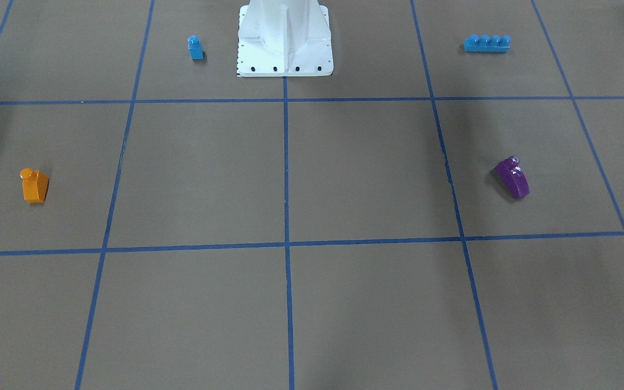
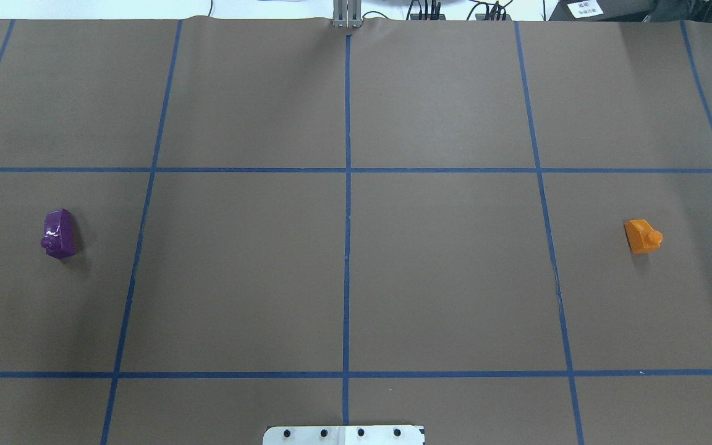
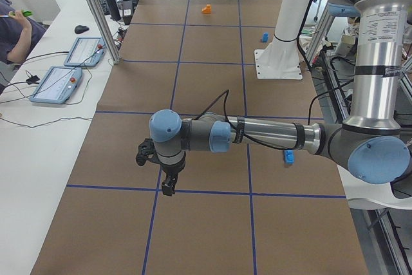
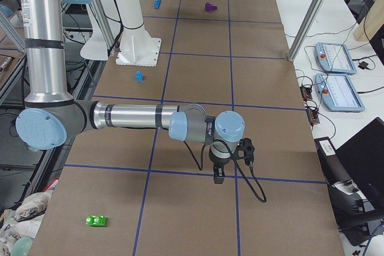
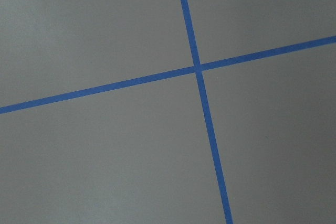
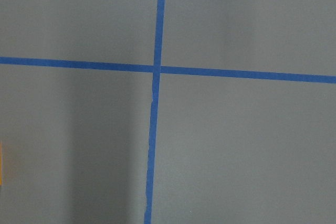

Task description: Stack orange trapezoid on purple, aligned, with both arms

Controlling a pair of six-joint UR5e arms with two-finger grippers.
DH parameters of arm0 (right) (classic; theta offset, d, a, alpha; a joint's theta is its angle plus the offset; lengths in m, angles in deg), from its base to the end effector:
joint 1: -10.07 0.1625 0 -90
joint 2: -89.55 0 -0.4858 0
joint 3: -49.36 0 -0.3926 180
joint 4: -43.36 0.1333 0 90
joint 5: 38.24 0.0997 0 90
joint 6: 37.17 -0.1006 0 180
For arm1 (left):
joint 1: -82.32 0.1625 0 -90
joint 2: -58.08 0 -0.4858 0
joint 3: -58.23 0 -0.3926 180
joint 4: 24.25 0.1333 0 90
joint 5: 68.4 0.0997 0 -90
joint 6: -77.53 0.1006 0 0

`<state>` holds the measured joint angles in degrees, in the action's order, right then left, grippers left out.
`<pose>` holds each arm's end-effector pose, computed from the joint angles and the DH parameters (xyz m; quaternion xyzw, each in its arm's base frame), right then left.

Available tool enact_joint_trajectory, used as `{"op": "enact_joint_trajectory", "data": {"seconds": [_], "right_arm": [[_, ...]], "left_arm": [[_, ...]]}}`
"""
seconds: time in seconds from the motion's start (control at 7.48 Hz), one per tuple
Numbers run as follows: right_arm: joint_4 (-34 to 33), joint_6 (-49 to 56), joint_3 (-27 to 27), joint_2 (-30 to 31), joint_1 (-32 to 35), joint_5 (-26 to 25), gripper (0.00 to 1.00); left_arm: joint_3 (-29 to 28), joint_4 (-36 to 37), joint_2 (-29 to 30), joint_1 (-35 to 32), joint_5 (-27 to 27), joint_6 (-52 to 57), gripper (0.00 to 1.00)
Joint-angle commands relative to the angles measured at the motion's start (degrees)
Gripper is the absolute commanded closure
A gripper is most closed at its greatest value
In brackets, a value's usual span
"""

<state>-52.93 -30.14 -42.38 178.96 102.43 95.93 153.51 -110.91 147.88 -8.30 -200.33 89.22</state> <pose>0.0834 -0.4887 0.7112 -0.0012 -0.3771 -0.0248 0.9258 -0.0714 -0.4905 0.6853 0.0525 0.3542 0.0955 0.9288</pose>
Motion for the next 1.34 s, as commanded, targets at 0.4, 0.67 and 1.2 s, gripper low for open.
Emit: {"op": "enact_joint_trajectory", "data": {"seconds": [0.4,0.67,1.2], "right_arm": [[0.0,-1.0,-1.8,0.1,0.0,1.0,0.00],[0.0,-1.0,-2.6,0.1,0.0,1.0,0.00],[0.0,-1.0,-3.4,-0.5,-0.5,0.7,0.00]], "left_arm": [[4.5,-0.1,4.6,1.5,0.1,-0.3,0.00],[9.6,-1.8,4.7,8.0,0.1,-11.1,0.00],[11.9,-10.8,4.2,23.1,0.7,-51.0,0.00]]}}
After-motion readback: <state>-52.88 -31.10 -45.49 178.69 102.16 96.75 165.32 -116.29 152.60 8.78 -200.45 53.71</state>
